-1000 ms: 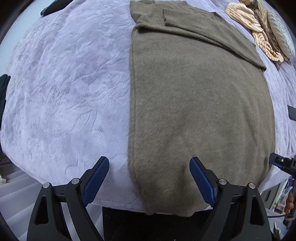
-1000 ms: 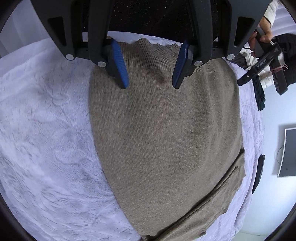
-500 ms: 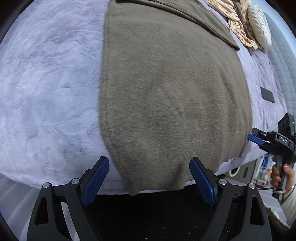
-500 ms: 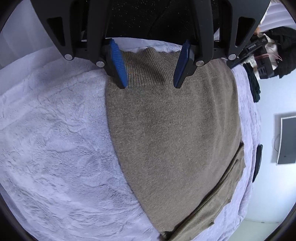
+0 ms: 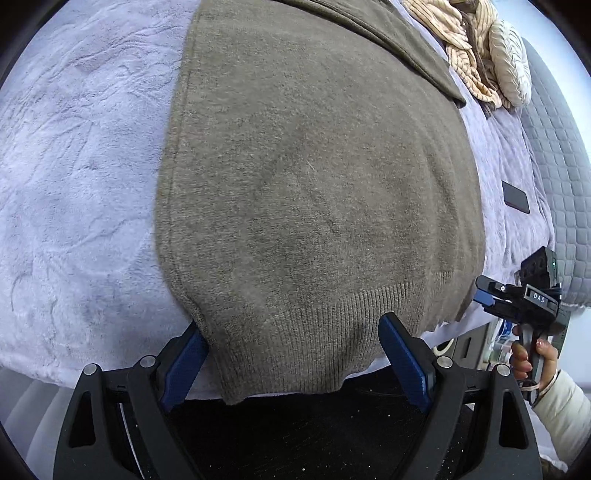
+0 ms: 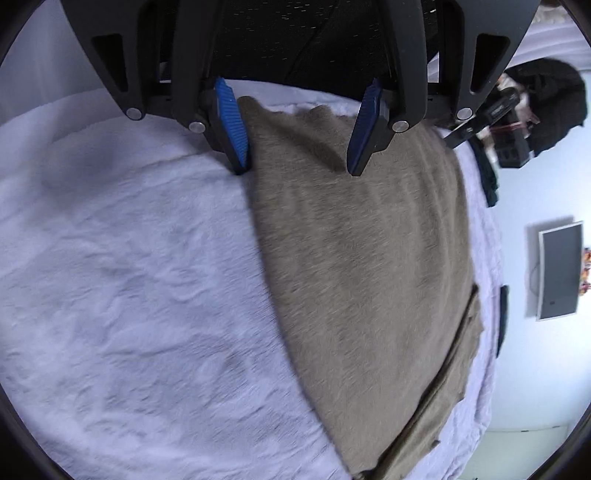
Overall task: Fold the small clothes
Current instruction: 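Close both tools on the sweater hem, one at each corner, then lift the hem with both tools and fold it over toward the collar, then open both tools and release the hem onto the collar, then withdraw both tools from the folded sweater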
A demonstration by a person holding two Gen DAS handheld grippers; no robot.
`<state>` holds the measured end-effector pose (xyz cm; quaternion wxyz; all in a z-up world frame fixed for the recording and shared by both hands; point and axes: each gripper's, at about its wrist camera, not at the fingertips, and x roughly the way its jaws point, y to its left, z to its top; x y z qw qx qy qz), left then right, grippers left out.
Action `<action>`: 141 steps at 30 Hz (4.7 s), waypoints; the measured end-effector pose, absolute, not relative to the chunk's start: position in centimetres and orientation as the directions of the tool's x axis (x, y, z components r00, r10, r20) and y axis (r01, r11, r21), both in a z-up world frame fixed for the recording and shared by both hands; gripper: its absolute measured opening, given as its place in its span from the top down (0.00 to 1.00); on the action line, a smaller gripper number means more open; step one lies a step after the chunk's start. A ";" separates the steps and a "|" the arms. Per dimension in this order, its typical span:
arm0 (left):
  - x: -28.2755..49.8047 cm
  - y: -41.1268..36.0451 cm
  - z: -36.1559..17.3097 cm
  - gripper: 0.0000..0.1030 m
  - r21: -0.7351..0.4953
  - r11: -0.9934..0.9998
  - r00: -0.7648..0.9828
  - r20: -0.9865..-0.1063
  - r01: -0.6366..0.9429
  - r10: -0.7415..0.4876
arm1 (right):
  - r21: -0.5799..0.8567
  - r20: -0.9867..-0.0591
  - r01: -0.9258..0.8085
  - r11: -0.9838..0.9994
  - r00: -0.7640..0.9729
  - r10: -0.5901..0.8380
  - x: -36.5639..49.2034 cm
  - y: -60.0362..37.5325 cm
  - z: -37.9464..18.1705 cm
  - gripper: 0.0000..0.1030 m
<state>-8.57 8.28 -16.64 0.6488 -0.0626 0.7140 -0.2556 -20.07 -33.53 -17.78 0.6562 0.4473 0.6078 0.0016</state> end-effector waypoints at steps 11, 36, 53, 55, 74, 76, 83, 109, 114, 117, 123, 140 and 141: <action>-8.2 6.5 -16.7 0.13 -0.551 0.797 -0.181 -0.835 0.249 -0.520 | 0.754 -0.639 0.419 0.506 0.293 0.711 -17.3 -32.4 -17.7 0.43; -5.3 8.1 -12.7 0.87 -0.608 0.786 -0.042 -0.793 0.114 -0.608 | 0.864 -0.488 0.374 0.338 0.455 0.745 -15.6 -34.8 -14.1 0.89; 12.2 4.8 -4.9 0.87 -0.632 0.757 0.234 -0.721 0.163 -0.652 | 0.924 -0.378 0.192 0.332 0.595 0.709 0.7 -41.3 -5.1 0.89; 14.7 4.7 -5.1 0.87 -0.634 0.757 0.258 -0.713 0.159 -0.652 | 0.918 -0.392 0.209 0.336 0.597 0.700 3.3 -42.2 -5.9 0.89; 23.7 2.1 -16.6 0.86 -0.544 0.839 0.174 -0.825 0.009 -0.537 | 0.816 -0.553 0.456 0.354 0.443 0.706 12.3 -44.7 -18.7 0.76; 23.4 2.0 -16.1 0.86 -0.546 0.837 0.159 -0.825 0.025 -0.543 | 0.829 -0.535 0.438 0.347 0.440 0.721 11.7 -44.4 -18.1 0.68; 25.2 2.0 -14.8 0.86 -0.616 0.788 0.190 -0.775 -0.013 -0.603 | 0.890 -0.443 0.353 0.289 0.516 0.733 13.1 -43.6 -15.3 0.86; 26.4 2.8 -7.9 0.30 -0.407 0.909 0.304 -0.859 0.084 -0.413 | 0.772 -0.634 0.328 0.544 0.446 0.632 16.3 -44.3 -12.7 0.32; 25.4 2.1 -7.2 0.30 -0.297 0.948 0.359 -0.877 0.114 -0.318 | 0.697 -0.708 0.318 0.642 0.447 0.547 17.1 -43.7 -12.3 0.32; 25.2 0.3 -8.5 0.30 -0.228 0.961 0.331 -0.905 0.157 -0.269 | 0.652 -0.743 0.284 0.703 0.425 0.518 18.3 -43.1 -11.7 0.35; 26.6 -1.9 -13.8 0.30 -0.126 0.990 0.298 -0.944 0.068 -0.141 | 0.527 -0.837 0.258 0.809 0.321 0.443 20.0 -40.9 -13.6 0.54; 23.2 4.0 -12.6 0.30 -0.029 0.999 0.289 -0.957 -0.016 -0.023 | 0.404 -0.889 0.294 0.866 0.350 0.296 13.9 -42.1 -11.3 0.52; 22.5 4.1 -12.4 0.30 -0.021 1.000 0.290 -0.957 -0.011 -0.017 | 0.406 -0.889 0.295 0.865 0.349 0.298 13.4 -41.9 -11.2 0.52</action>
